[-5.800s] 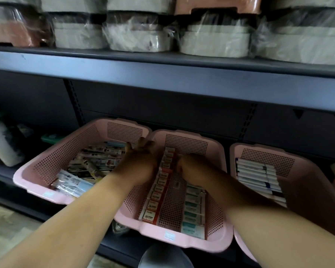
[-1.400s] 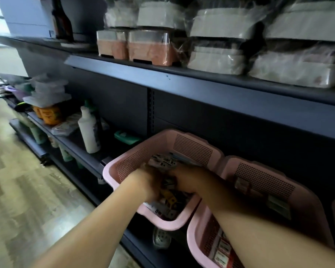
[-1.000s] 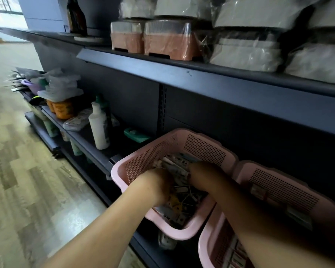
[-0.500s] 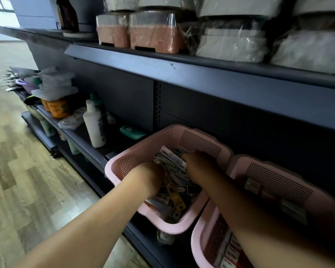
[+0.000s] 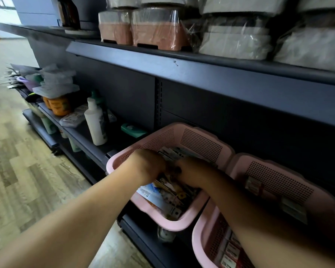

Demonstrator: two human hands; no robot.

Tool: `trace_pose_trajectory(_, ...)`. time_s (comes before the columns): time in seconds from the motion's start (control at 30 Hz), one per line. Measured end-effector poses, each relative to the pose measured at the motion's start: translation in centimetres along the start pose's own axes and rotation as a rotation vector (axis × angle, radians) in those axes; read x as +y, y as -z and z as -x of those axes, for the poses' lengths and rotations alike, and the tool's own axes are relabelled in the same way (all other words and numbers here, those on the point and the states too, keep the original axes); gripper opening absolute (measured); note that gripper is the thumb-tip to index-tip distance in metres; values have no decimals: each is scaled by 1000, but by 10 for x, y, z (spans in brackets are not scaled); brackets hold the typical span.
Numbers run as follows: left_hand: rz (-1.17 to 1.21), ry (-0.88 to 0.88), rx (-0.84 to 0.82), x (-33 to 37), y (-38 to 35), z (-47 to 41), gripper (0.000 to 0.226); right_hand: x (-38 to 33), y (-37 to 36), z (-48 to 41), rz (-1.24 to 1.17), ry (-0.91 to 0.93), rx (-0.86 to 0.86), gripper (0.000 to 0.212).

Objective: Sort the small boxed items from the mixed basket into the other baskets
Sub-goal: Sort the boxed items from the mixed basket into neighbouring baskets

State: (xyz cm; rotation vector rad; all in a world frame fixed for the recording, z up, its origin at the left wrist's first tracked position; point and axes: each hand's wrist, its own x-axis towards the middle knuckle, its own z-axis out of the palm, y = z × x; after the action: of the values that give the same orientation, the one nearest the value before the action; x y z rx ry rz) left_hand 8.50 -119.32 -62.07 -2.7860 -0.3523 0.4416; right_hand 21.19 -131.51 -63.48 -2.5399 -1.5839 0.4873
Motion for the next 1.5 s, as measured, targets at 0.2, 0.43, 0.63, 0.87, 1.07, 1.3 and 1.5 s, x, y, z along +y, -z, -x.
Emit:
trace_pose_trajectory(0.2,105,126,-182,-4,2,12,37,-2,0,3,-27,0,1,33)
trace_pose_trajectory(0.43,210,6,-173,7,-9,3,54,-3,-10,-1,105,46,-55,31)
trace_pose_trajectory(0.63,271,66,-160,7,-6,6,48,1,-3,-12,9,-3,112,42)
trace_pose_trajectory(0.87,390,107,-181,14,-1,16,61,17,-21,-38,217,-125,-69,46)
trace_pose_trajectory(1.07,302,18,-176,12,-6,10,71,22,-10,-39,-112,-38,108,67)
trace_pose_trajectory(1.3,291,4,-284,14,-5,10,81,26,-5,-47,129,-274,-114,91)
trace_pose_trajectory(1.5,276,22,-251,15,0,14,75,29,-7,-55,61,-260,12,81)
